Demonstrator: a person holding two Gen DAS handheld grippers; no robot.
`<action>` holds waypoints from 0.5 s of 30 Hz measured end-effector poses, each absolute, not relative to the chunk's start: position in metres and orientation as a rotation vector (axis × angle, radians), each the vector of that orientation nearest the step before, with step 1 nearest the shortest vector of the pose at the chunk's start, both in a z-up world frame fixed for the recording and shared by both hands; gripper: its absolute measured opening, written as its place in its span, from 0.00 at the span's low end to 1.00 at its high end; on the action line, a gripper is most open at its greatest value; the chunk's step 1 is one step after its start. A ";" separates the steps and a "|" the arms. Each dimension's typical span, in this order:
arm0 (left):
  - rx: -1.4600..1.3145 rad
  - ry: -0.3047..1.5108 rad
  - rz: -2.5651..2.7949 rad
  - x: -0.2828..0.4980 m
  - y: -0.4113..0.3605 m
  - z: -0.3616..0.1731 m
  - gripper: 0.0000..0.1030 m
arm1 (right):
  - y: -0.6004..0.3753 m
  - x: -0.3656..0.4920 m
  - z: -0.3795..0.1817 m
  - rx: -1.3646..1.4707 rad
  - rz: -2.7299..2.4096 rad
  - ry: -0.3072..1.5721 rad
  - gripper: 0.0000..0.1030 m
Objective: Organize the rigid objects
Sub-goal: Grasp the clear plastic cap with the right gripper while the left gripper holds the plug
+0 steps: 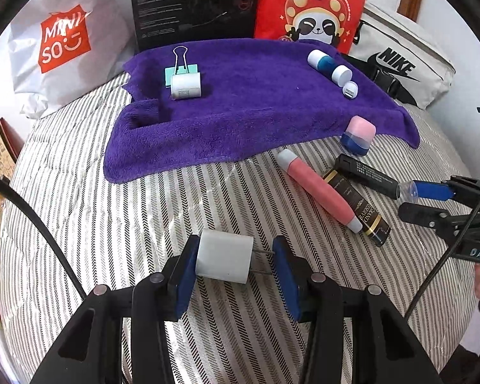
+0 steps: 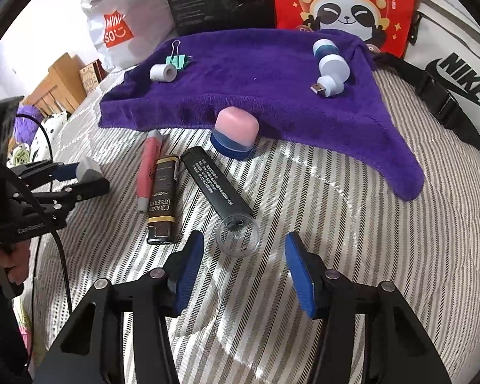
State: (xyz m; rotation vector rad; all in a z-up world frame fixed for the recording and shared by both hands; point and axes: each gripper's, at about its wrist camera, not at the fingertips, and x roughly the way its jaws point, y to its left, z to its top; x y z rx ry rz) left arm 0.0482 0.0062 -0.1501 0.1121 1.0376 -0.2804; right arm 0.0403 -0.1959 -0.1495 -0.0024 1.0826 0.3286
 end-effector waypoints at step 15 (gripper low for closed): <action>0.137 1.024 -0.244 0.048 0.001 -0.151 0.43 | -0.214 0.035 -0.138 -0.075 0.293 1.052 0.26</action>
